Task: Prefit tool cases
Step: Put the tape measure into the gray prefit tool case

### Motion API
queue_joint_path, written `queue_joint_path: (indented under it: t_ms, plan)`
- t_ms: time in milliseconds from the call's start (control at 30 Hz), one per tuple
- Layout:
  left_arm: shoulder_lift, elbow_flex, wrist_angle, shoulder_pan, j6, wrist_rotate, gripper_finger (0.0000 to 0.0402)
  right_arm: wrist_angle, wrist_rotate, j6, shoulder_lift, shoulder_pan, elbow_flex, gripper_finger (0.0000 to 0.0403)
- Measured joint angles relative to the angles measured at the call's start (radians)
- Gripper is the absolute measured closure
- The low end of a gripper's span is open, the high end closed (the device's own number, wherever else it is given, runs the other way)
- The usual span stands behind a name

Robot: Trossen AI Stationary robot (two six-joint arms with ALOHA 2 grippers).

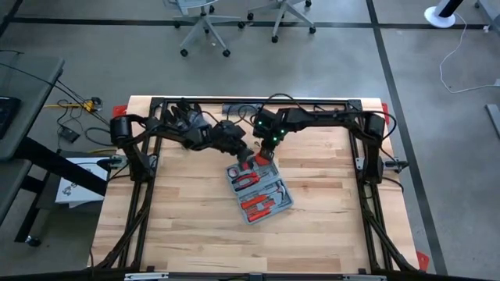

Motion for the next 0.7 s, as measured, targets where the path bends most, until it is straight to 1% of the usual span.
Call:
queue_joint_path:
  t_ms: [100,233,333,467,700]
  plan:
    - [0.061,0.045,-0.022,0.024,0.016,0.044,0.0392,0.003,-0.007,0.0,0.006,-0.022,0.0,0.0403]
    - [0.16,0.124,-0.035,0.028,0.008,0.175,0.0392,-0.028,-0.038,0.0,0.022,-0.034,0.0,0.0403]
    - [0.208,0.16,-0.066,0.008,0.009,0.264,0.0392,-0.043,-0.048,-0.001,0.03,-0.025,0.0,0.0403]
    - [0.202,0.174,-0.07,-0.005,0.011,0.27,0.0392,-0.058,-0.037,0.0,0.024,-0.015,0.001,0.0403]
    - [0.178,0.177,-0.088,-0.004,0.034,0.264,0.0392,-0.18,-0.048,-0.054,0.019,-0.015,0.001,0.0403]
